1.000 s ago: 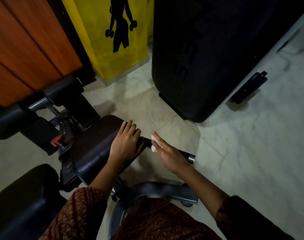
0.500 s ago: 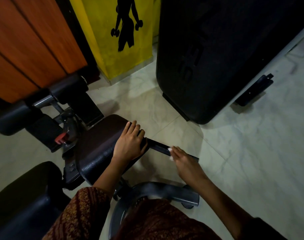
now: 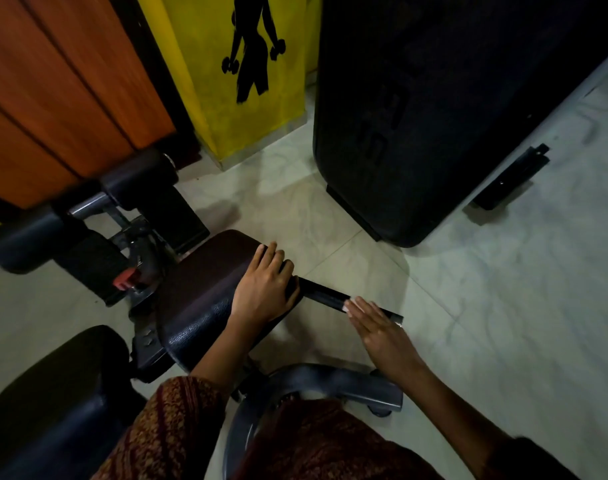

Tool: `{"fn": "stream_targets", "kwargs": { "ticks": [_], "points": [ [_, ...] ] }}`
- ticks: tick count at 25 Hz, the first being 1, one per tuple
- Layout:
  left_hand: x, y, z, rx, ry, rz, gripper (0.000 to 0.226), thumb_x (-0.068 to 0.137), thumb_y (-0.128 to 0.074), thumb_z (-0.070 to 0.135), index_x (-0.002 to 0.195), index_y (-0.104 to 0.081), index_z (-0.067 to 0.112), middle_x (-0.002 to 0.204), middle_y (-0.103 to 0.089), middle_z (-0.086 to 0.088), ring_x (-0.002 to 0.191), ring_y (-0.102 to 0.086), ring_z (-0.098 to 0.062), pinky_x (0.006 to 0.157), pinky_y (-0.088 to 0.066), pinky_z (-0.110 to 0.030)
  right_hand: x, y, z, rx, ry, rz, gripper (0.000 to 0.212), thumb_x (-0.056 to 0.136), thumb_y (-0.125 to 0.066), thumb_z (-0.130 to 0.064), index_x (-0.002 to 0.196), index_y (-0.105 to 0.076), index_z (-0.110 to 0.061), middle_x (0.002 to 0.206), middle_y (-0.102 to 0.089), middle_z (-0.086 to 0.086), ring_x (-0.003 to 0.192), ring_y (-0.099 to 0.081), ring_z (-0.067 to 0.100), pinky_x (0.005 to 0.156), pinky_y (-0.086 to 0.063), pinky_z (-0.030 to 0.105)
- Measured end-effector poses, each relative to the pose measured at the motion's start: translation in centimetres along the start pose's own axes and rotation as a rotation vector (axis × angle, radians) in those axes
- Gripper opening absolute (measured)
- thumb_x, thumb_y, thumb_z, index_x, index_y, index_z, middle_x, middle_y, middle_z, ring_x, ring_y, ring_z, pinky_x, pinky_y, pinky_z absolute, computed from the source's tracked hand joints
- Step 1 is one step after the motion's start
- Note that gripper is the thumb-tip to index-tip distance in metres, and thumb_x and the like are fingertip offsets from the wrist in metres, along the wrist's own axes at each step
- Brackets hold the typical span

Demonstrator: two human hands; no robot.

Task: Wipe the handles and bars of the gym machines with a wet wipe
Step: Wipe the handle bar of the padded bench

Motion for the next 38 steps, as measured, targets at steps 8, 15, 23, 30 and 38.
{"fn": "stream_targets", "kwargs": {
  "ticks": [8,15,23,30,38],
  "points": [
    [0.0,0.0,0.0,-0.001,0.002,-0.005,0.045,0.083,-0.037,0.038,0.089,-0.065,0.003,0.101,-0.064,-0.020,0.110,-0.057,-0.039,0.100,-0.039,-0.049,7.8,0.5,-2.0,0.201,-0.147,0.084,0.042,0.074,-0.054,0.005,0.115,-0.061,0.004,0.126,-0.057,0.020,0.109,-0.061,0.030,0.086,-0.052,0.038],
    [0.1,-0.3,0.0,0.011,-0.001,-0.014,0.044,0.083,-0.038,0.038,0.089,-0.065,0.003,0.102,-0.063,-0.020,0.110,-0.056,-0.040,0.101,-0.039,-0.049,1.5,1.3,1.1,0.055,-0.213,0.076,0.043,0.072,-0.036,-0.005,0.097,-0.070,0.003,0.093,-0.071,0.016,0.082,-0.071,0.025,0.070,-0.058,0.033],
    [0.0,-0.2,0.1,0.021,-0.009,-0.023,0.047,0.083,-0.037,0.039,0.089,-0.066,0.003,0.102,-0.064,-0.020,0.110,-0.056,-0.039,0.100,-0.039,-0.050,5.1,2.4,-1.9,0.020,-0.141,0.196,0.047,0.082,-0.027,-0.005,0.103,-0.068,0.004,0.108,-0.068,0.018,0.101,-0.065,0.027,0.084,-0.052,0.039],
    [0.0,0.1,0.2,0.019,-0.016,0.000,0.044,0.084,-0.037,0.036,0.088,-0.065,0.002,0.101,-0.064,-0.021,0.109,-0.057,-0.039,0.099,-0.040,-0.050,2.3,-0.6,-0.2,0.042,-0.116,0.023,0.052,0.098,-0.014,-0.007,0.118,-0.062,-0.002,0.118,-0.065,0.012,0.107,-0.063,0.025,0.099,-0.042,0.036],
    [0.0,0.2,0.2,0.026,-0.020,0.010,0.044,0.084,-0.037,0.035,0.087,-0.065,0.002,0.100,-0.063,-0.021,0.108,-0.057,-0.040,0.099,-0.041,-0.050,-2.5,4.9,4.1,0.088,-0.410,0.283,0.044,0.083,-0.043,0.005,0.127,-0.047,0.007,0.129,-0.052,0.027,0.115,-0.056,0.035,0.106,-0.036,0.034]
  ]
}}
Point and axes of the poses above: each hand's wrist, its own x-axis towards the middle knuckle, its own y-axis out of the back of the hand, z = x × y, the point moved 10 cm from there along x, towards the middle knuckle
